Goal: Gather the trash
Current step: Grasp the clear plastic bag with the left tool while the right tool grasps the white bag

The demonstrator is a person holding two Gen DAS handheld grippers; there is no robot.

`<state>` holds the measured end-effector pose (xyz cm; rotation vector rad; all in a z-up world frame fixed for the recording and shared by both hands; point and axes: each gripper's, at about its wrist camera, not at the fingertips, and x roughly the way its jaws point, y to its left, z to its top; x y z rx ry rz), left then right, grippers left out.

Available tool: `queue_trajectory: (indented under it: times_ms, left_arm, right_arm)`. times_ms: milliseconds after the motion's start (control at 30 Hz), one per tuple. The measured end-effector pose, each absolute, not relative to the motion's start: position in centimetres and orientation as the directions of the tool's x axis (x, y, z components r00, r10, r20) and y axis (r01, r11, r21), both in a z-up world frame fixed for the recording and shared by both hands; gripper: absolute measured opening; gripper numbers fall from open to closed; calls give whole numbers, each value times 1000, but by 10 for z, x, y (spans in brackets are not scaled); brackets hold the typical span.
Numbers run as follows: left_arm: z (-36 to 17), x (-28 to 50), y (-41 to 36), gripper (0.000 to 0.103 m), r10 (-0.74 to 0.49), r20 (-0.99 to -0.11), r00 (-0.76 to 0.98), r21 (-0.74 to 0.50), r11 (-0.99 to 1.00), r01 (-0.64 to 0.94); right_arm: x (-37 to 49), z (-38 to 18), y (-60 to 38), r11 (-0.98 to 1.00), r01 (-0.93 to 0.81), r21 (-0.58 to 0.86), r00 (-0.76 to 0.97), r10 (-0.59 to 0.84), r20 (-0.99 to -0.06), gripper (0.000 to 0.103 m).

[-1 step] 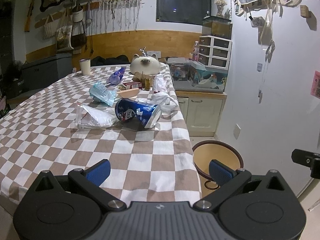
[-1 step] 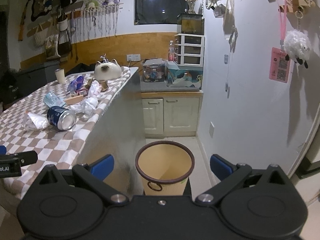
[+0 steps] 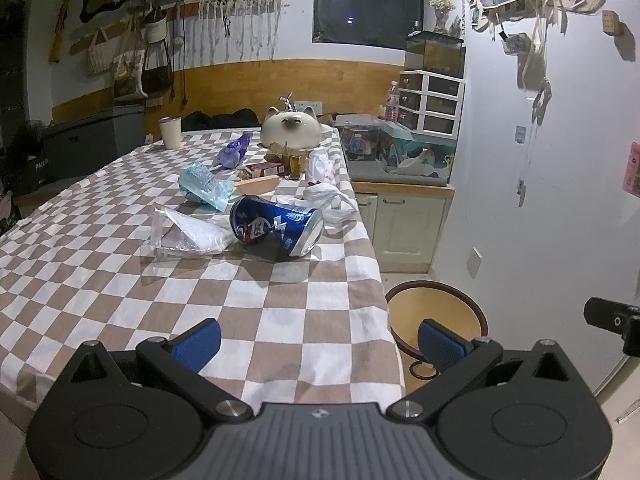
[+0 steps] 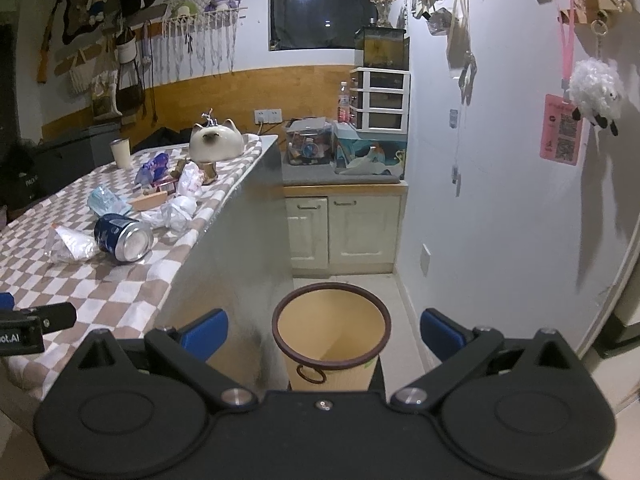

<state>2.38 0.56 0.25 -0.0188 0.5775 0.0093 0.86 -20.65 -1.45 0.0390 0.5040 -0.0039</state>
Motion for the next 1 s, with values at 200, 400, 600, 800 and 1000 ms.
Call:
queue_trajectory:
  times_ms: [200,400,600,800,1000]
  left_arm:
    - [-7,52,19,103,18,-572,820,-28,999,-42]
    - [-11,76,40,103,54,-596,801,-40,995,-96]
    - [-8,100,64,103,104,-608,787,-36,987,-158]
    - [-1,120,92,103,154,-598,787,-32,976,-216]
    - [2,141,126,103,176,-567,805,-63,965,-255]
  right_arm:
    - [31,-20,-206,997,-21,75,876,54,-478,103]
    - [63,-21,-191,996,-63,65,872,86,-483,103]
    - [97,-20,-174,993,-106,57,868,120,-481,103]
    - [137,-15,-158,975,-195,110,860,224,-458,103]
    - [176,-10,-139,958,-242,154,858,285,-427,103]
